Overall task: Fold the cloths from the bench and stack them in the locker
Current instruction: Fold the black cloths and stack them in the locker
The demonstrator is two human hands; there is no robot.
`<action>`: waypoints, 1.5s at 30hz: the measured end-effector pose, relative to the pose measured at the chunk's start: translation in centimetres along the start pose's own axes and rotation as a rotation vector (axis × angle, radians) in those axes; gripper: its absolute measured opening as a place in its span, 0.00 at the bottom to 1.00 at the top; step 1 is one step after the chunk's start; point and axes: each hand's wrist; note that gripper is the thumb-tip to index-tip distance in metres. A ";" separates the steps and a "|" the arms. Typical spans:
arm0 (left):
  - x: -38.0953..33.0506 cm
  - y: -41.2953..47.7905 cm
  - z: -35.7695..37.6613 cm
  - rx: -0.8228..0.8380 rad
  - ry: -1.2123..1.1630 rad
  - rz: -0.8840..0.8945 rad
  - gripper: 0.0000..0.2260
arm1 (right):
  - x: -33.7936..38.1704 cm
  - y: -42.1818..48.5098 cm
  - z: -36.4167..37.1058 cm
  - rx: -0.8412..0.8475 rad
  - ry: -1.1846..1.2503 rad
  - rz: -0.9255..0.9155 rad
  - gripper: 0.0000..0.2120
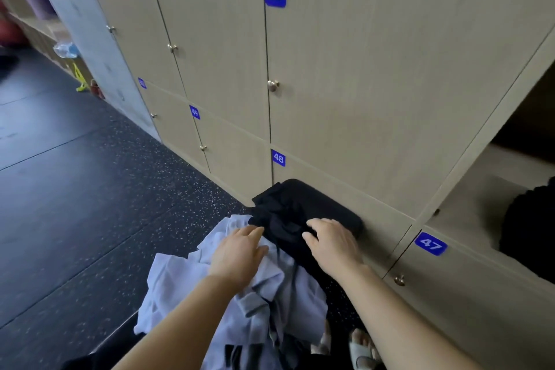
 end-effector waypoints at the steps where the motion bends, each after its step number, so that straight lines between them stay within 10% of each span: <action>1: 0.3 0.6 0.5 -0.001 -0.004 0.005 0.21 | 0.3 0.8 0.5 0.010 0.002 -0.007 0.16; 11: 2.0 1.8 3.3 -0.103 -0.031 0.035 0.19 | 1.3 5.1 4.0 0.012 -0.081 0.070 0.11; 28: 0.6 -0.5 0.1 -0.156 -0.062 0.025 0.16 | 0.6 1.8 -2.3 -0.202 0.351 0.022 0.16; 37: -2.9 -3.8 -4.2 -0.254 -0.236 0.015 0.14 | 2.9 -1.9 -8.9 -0.032 0.856 0.101 0.19; 45: -7.2 -6.8 -7.0 -0.038 -1.196 -0.367 0.26 | 5.1 -5.7 -11.1 -0.055 1.206 0.036 0.08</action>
Point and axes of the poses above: each hand's wrist, its own y-axis towards the middle knuckle, its own z-axis out of the palm, x = y × z, and after that the axes turned 7 degrees about -y, right-handed
